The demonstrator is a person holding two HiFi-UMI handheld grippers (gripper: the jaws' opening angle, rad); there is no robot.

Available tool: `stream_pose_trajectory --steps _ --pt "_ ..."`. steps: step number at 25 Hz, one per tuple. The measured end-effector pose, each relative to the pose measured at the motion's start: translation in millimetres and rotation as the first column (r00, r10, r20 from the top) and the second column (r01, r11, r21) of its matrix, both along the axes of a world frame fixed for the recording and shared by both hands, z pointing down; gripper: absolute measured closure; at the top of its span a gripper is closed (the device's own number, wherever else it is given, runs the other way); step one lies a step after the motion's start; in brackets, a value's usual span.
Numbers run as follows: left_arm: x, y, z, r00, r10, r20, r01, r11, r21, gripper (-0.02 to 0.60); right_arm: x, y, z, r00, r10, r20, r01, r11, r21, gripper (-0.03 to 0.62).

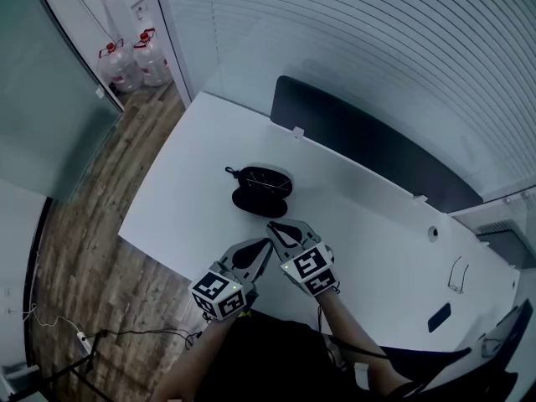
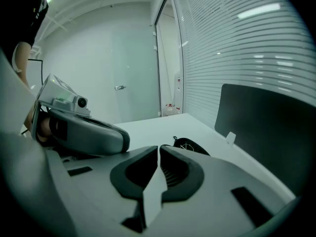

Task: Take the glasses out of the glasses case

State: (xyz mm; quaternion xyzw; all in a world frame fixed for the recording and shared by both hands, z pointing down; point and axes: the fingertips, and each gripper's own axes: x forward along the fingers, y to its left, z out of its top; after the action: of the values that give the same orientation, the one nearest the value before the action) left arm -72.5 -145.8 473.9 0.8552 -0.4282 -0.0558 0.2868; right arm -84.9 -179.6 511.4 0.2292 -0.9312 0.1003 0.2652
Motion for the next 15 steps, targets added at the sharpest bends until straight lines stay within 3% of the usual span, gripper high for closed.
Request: stream_pose_trajectory --steps 15 --pt "-6 -55 26 0.999 -0.042 -0.024 0.041 0.999 -0.035 0.571 -5 -56 24 0.987 -0.072 -0.146 0.081 0.995 0.051 0.572"
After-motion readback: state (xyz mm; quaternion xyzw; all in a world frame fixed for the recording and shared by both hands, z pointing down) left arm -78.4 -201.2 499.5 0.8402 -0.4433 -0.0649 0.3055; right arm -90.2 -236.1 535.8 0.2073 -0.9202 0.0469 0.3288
